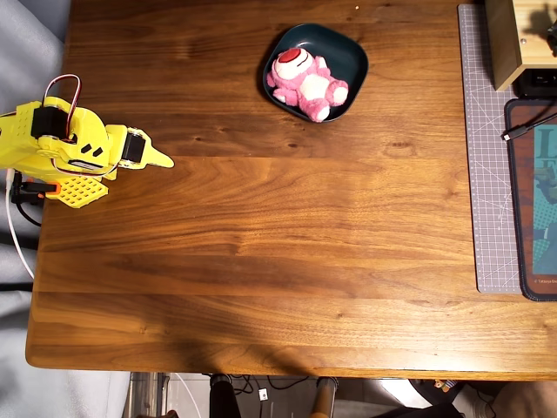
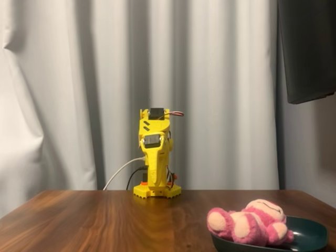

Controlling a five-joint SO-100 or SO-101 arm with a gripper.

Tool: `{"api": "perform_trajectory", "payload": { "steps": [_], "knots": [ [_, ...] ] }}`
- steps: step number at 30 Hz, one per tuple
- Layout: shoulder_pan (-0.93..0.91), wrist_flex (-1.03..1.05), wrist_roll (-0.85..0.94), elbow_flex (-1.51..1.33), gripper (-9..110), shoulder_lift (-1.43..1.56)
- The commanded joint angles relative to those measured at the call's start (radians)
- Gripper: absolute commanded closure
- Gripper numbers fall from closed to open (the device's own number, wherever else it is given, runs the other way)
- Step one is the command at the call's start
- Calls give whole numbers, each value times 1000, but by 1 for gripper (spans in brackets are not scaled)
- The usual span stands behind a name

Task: Grasp a strawberry bear and put it in the bin.

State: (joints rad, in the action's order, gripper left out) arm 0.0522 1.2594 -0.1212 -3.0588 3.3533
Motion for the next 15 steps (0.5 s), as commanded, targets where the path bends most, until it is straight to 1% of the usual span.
{"api": "perform_trajectory", "payload": {
  "steps": [1, 11, 15],
  "knots": [
    [9, 0, -3, 0, 99, 29],
    [-8, 0, 9, 2, 98, 28],
    [-9, 0, 9, 2, 96, 28]
  ]
}}
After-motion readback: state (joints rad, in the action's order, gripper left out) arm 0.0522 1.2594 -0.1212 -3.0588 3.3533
